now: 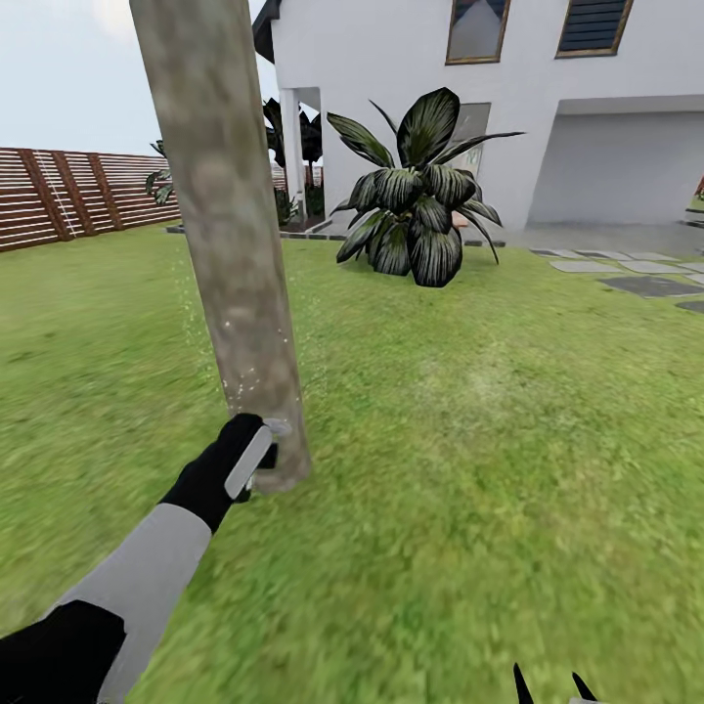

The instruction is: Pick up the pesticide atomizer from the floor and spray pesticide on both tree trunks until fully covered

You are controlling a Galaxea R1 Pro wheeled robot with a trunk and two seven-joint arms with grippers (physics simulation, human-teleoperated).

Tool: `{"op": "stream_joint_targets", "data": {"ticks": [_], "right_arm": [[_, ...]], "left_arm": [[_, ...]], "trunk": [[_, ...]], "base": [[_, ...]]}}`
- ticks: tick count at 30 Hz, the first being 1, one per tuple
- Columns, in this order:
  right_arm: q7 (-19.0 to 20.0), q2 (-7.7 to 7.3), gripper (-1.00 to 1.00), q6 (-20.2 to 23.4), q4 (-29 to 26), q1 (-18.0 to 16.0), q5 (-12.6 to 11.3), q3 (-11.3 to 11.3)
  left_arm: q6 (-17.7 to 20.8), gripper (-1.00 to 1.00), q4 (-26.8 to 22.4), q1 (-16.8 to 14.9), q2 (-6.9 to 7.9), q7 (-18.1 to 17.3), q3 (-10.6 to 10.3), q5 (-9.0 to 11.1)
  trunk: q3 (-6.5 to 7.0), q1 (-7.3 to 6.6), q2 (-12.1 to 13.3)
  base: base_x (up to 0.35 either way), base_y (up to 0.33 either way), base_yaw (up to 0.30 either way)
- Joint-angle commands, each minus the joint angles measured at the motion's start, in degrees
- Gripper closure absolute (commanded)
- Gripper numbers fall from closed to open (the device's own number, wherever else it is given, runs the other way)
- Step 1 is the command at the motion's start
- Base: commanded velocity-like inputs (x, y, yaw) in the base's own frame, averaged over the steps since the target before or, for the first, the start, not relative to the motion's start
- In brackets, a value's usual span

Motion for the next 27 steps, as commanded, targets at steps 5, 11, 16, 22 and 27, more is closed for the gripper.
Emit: {"op": "stream_joint_targets", "data": {"ticks": [5, 11, 16, 22, 27], "right_arm": [[0.00, 0.00, -1.00, 0.00, 0.00, 0.00, 0.03, 0.00], [0.00, 0.00, -1.00, 0.00, 0.00, 0.00, -0.02, 0.00], [0.00, 0.00, -1.00, 0.00, 0.00, 0.00, 0.01, 0.00], [0.00, 0.00, -1.00, 0.00, 0.00, 0.00, -0.02, 0.00], [0.00, 0.00, -1.00, 0.00, 0.00, 0.00, -0.02, 0.00]], "left_arm": [[0.09, 1.00, -0.11, -1.52, 10.10, -2.70, 0.24, 1.02], [0.39, 1.00, -2.16, -2.87, 8.89, -8.82, -1.01, 0.65], [1.10, 1.00, -6.10, -3.90, 7.73, -9.01, -1.59, 0.89], [1.24, 1.00, -5.65, -5.54, 13.22, -10.05, -1.19, 1.00], [1.22, 1.00, -7.76, -5.87, 11.13, -14.18, -1.87, 0.94]], "trunk": [[0.00, 0.00, 0.00], [0.00, 0.00, 0.00], [0.00, 0.00, 0.00], [0.00, 0.00, 0.00], [0.00, 0.00, 0.00]], "base": [[0.000, 0.000, 0.000], [0.000, 0.000, 0.000], [0.000, 0.000, 0.000], [0.000, 0.000, 0.000], [-0.009, 0.000, 0.000]]}}
